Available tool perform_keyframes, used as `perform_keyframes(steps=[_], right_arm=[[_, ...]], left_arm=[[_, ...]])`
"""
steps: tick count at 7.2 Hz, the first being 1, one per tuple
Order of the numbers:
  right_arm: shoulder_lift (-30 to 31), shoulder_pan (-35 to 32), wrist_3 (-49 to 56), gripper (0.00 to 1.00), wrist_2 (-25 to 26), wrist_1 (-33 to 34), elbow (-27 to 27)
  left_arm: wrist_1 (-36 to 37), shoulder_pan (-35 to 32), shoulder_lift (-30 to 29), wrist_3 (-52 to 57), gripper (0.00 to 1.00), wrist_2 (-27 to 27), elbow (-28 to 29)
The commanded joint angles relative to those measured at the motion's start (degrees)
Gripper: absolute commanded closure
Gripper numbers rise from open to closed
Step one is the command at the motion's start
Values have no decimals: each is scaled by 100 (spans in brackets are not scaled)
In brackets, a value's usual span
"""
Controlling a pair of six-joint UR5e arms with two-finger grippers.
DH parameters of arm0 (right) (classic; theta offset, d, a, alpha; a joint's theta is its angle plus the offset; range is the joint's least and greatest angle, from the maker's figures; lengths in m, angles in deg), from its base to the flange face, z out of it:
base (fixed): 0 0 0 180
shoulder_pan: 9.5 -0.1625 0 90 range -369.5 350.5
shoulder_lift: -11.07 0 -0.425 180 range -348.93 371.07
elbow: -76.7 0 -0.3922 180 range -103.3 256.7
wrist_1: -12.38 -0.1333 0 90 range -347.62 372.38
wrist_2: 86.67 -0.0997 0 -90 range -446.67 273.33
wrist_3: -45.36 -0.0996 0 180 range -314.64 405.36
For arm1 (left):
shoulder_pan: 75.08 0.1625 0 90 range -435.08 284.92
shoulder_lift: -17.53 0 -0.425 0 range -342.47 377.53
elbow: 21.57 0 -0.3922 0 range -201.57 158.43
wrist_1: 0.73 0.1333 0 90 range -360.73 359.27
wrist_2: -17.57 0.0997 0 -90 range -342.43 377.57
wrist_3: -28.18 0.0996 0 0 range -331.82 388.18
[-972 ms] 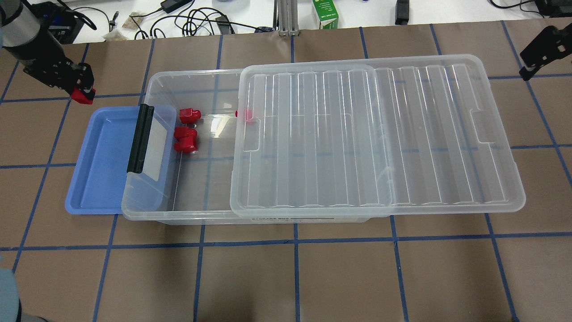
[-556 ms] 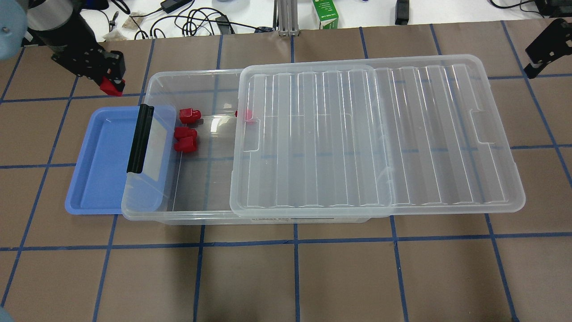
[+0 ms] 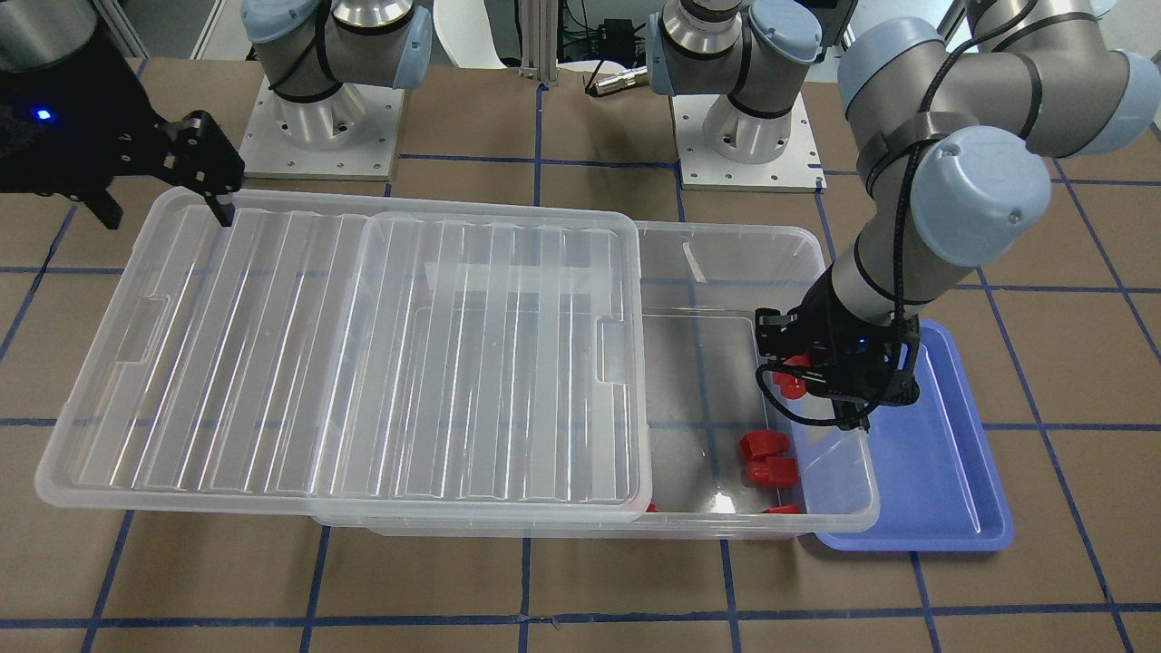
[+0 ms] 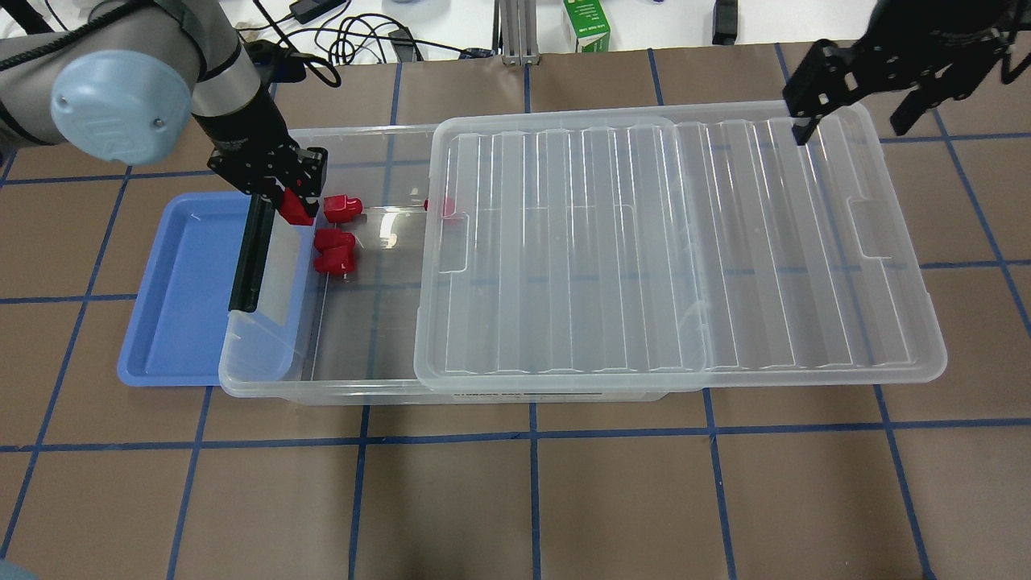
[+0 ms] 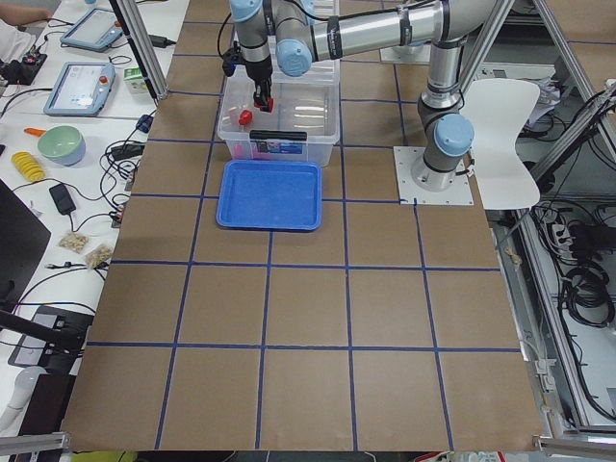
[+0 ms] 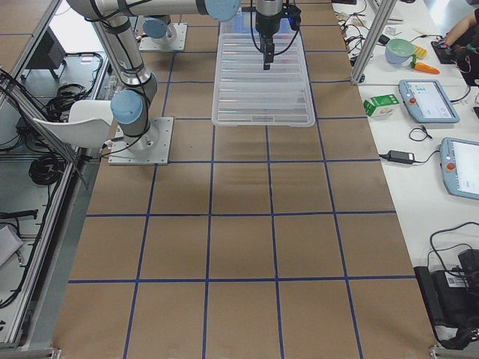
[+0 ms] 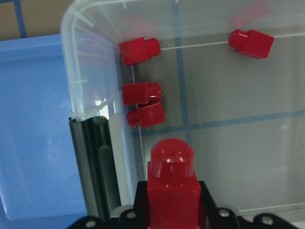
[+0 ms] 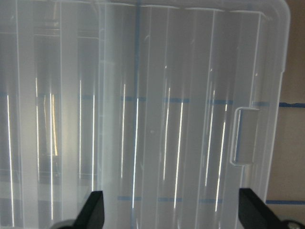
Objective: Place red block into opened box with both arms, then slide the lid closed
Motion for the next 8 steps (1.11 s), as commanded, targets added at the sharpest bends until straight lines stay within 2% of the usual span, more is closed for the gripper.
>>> perform_keyframes(steps=[1,3,8], right_arm=[[-128,-350,-593,0,-2,208,-26],[-111,-342,-575,0,6,253,25],[-67,-342,-593,0,50,350,52]], left_arm=[[884,-87,-117,-209,100,-233,-752],[1388,-87,-362,-210,100,-252,-1054],[1689,-158,-1031,-88,100,-234,-1046]])
